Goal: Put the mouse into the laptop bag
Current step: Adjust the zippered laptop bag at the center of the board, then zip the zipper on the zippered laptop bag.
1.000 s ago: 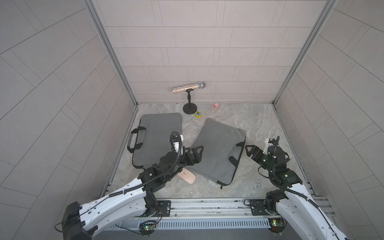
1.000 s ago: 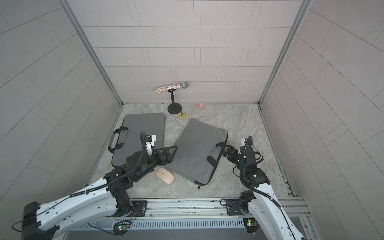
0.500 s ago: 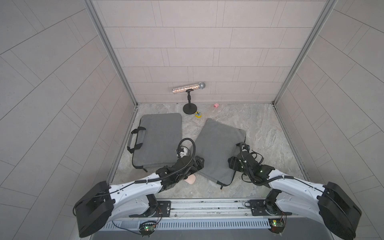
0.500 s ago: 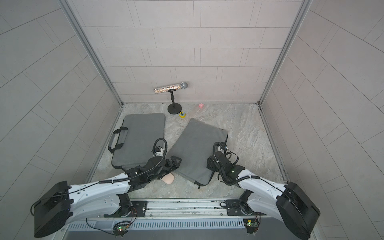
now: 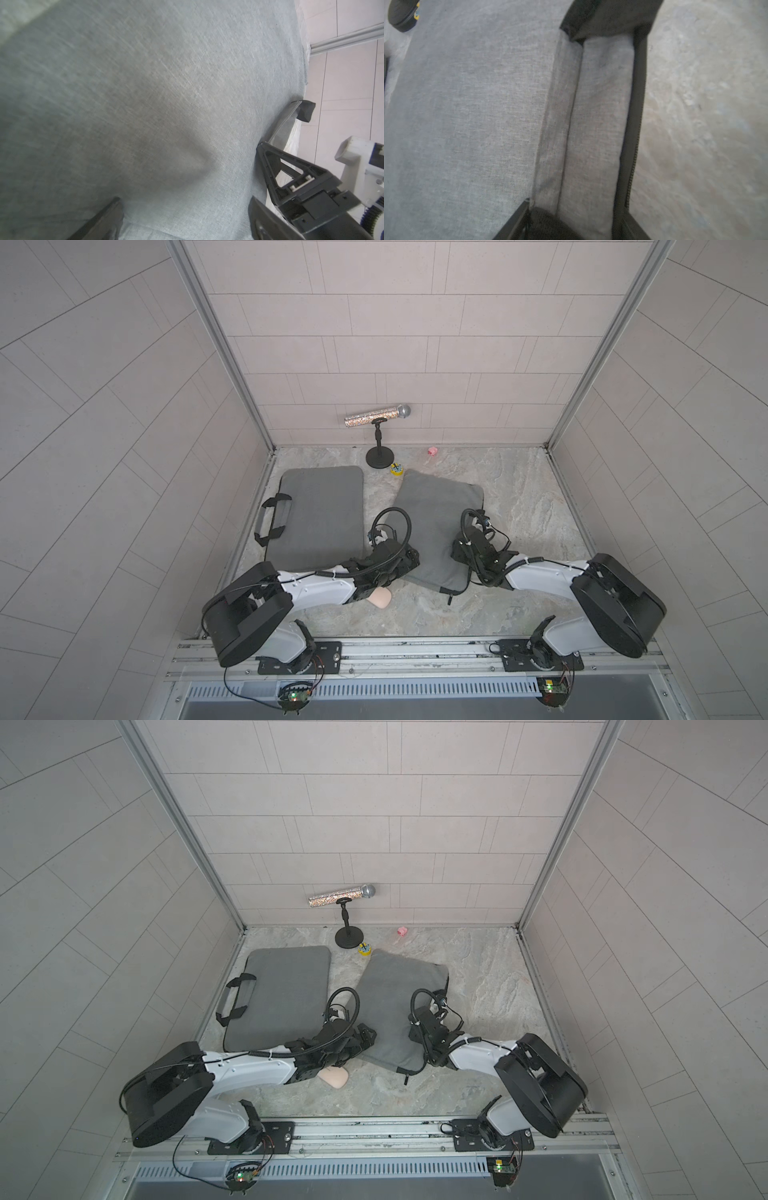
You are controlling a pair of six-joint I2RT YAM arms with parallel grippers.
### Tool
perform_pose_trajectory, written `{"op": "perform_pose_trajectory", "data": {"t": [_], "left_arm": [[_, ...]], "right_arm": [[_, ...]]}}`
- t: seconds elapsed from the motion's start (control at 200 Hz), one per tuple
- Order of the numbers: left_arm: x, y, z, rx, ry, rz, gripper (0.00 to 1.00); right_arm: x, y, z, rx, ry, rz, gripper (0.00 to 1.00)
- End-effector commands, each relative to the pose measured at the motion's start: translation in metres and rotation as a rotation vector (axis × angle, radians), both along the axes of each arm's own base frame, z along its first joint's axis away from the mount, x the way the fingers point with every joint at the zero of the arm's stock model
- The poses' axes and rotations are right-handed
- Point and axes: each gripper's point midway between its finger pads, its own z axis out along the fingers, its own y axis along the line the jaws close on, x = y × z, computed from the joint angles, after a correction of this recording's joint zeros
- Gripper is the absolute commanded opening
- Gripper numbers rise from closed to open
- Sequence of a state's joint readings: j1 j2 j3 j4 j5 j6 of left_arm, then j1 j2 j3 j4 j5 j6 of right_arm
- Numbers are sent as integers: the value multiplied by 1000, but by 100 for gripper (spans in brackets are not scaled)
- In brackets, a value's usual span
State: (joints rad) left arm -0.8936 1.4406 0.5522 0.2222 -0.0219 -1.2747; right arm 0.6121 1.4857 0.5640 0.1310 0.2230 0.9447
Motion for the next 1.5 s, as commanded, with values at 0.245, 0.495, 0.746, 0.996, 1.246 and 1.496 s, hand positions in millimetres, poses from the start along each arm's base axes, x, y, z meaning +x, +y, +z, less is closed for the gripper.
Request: {"op": "perform_pose_trajectory", "data": {"t": [0.245, 0.495, 0.746, 0.996, 1.246, 1.496], "left_arm": [[5, 1, 42, -16, -72, -51, 100], [-2, 17, 64, -12, -126, -52, 100], [-6, 31, 70, -25, -155, -14, 100], [-6, 25, 68, -26, -135, -32, 100], [-5, 30, 70, -19, -129, 0, 100], [-4, 28, 73, -13, -117, 1, 100]], "right_arm": [[-32, -5, 42, -32, -1, 126, 87], [-98, -7, 64, 77, -87, 234, 80], [-143, 14, 27, 156, -76, 327, 75], [-153, 39, 13, 79, -77, 381, 72], [-153, 47, -1, 48, -45, 380, 66], [-154, 41, -1, -21, -49, 375, 56]]}}
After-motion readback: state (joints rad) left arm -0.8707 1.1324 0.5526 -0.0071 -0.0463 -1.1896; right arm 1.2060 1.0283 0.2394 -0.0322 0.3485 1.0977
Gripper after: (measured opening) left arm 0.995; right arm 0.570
